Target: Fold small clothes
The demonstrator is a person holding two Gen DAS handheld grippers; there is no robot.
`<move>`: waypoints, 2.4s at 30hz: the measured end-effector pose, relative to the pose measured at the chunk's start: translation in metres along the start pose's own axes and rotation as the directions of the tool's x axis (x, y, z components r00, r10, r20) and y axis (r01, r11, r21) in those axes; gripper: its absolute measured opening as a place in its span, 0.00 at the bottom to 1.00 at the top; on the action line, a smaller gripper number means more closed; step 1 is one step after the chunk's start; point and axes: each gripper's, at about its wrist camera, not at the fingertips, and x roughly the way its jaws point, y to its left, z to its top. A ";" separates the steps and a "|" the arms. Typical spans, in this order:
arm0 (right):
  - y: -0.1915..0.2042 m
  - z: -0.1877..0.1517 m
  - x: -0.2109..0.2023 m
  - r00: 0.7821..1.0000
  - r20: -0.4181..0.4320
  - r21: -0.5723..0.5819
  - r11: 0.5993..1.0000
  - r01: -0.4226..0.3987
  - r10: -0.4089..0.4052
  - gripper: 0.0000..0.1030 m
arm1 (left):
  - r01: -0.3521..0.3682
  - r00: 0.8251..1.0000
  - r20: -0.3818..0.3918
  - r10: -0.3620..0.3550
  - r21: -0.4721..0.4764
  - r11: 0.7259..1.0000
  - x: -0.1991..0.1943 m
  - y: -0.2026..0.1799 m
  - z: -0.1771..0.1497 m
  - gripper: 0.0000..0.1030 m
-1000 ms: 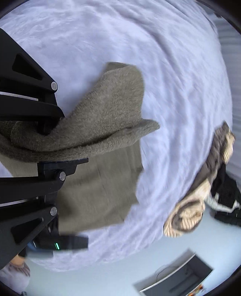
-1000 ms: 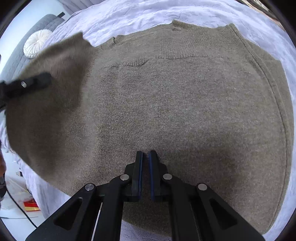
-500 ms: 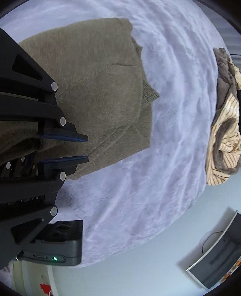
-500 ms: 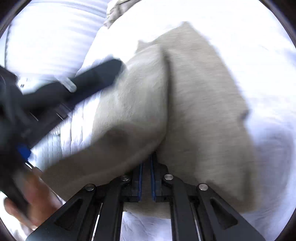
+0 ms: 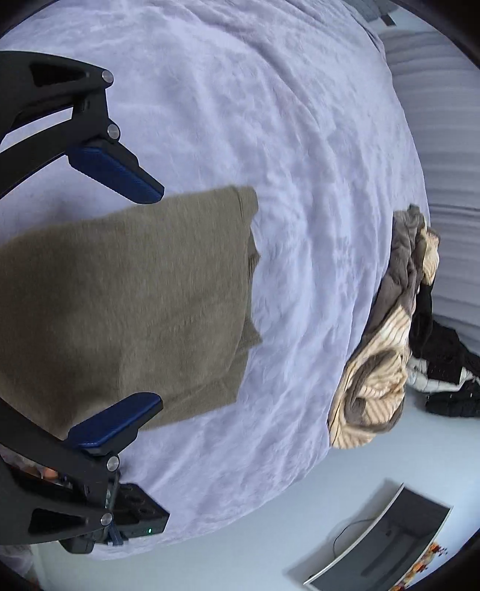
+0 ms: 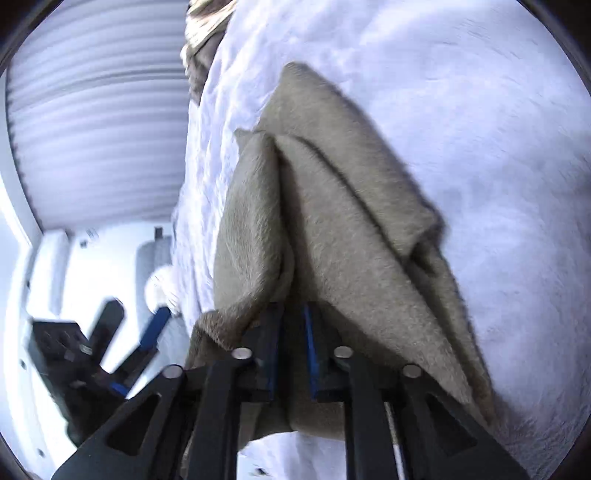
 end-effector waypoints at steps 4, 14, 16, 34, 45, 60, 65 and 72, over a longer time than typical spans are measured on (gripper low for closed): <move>0.001 -0.002 -0.007 0.993 0.022 0.074 0.991 -0.114 0.113 0.49 | -0.054 0.998 -0.051 0.048 -0.126 0.991 0.011 0.051 -0.015 0.99; 0.068 0.018 0.059 0.976 -0.098 -0.204 0.963 0.174 -0.197 0.50 | -0.098 0.988 -0.133 0.078 -0.148 0.984 0.034 0.078 -0.047 0.99; 0.080 0.018 0.053 0.962 -0.071 -0.288 0.929 0.233 -0.263 0.50 | -0.077 0.990 -0.125 0.057 -0.155 0.985 0.032 0.078 -0.046 0.99; 0.145 0.040 0.109 0.954 -0.166 -0.513 0.848 0.133 -0.250 0.14 | -0.051 0.991 -0.132 0.029 -0.168 0.984 0.036 0.082 -0.045 0.99; 0.119 0.079 0.054 0.926 -0.040 -0.527 0.795 0.300 -0.375 0.14 | -0.013 0.979 -0.205 0.011 -0.011 1.000 0.082 0.021 -0.037 0.99; 0.125 0.079 -0.001 0.763 0.271 -0.519 0.578 0.630 -0.587 0.17 | -0.101 0.981 -0.168 0.098 -0.008 0.995 0.055 0.045 -0.038 0.99; 0.151 0.048 -0.013 0.846 0.214 -0.568 0.643 0.514 -0.488 0.17 | -0.112 0.982 -0.160 0.103 -0.047 0.993 0.050 0.050 -0.038 0.99; 0.142 -0.011 0.026 0.759 0.223 -0.696 0.445 0.563 -0.612 0.17 | -0.124 0.973 -0.194 0.124 0.011 0.992 0.056 0.030 -0.060 0.99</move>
